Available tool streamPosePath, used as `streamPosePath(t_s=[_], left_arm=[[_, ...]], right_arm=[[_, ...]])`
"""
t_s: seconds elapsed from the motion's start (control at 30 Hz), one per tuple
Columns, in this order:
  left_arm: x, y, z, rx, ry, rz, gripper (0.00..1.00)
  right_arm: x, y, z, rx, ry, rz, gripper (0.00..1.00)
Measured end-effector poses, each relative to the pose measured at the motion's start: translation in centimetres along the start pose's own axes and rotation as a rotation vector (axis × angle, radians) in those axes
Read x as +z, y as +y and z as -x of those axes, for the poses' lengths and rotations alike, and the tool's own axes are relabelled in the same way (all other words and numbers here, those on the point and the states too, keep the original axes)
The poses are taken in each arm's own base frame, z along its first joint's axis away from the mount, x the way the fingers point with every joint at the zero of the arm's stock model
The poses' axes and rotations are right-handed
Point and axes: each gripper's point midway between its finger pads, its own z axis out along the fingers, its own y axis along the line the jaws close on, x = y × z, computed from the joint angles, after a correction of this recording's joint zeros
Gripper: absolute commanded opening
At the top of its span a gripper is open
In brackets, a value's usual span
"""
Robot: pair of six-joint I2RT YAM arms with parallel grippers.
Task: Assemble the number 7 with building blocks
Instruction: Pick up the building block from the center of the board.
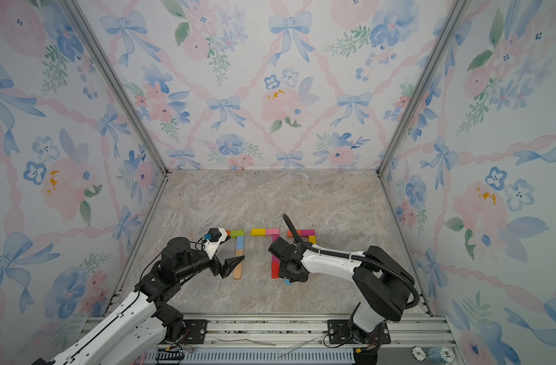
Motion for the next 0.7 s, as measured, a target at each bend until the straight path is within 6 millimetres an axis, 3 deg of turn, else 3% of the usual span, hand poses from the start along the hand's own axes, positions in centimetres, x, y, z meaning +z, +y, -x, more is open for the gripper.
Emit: streamPosePath(t_s=[0.3, 0.5, 0.7], left_arm=[[0.0, 0.0, 0.0, 0.0, 0.0, 0.0, 0.98], [0.0, 0.0, 0.0, 0.0, 0.0, 0.0, 0.98], [0.0, 0.0, 0.0, 0.0, 0.0, 0.0, 0.98]], right_arm=[[-0.3, -1.4, -1.1, -0.008, 0.036, -0.016, 0.32], [-1.1, -3.2, -1.1, 0.004, 0.048, -0.022, 0.29], [-3.6, -4.1, 0.0, 0.01, 0.006, 0.021, 0.29]])
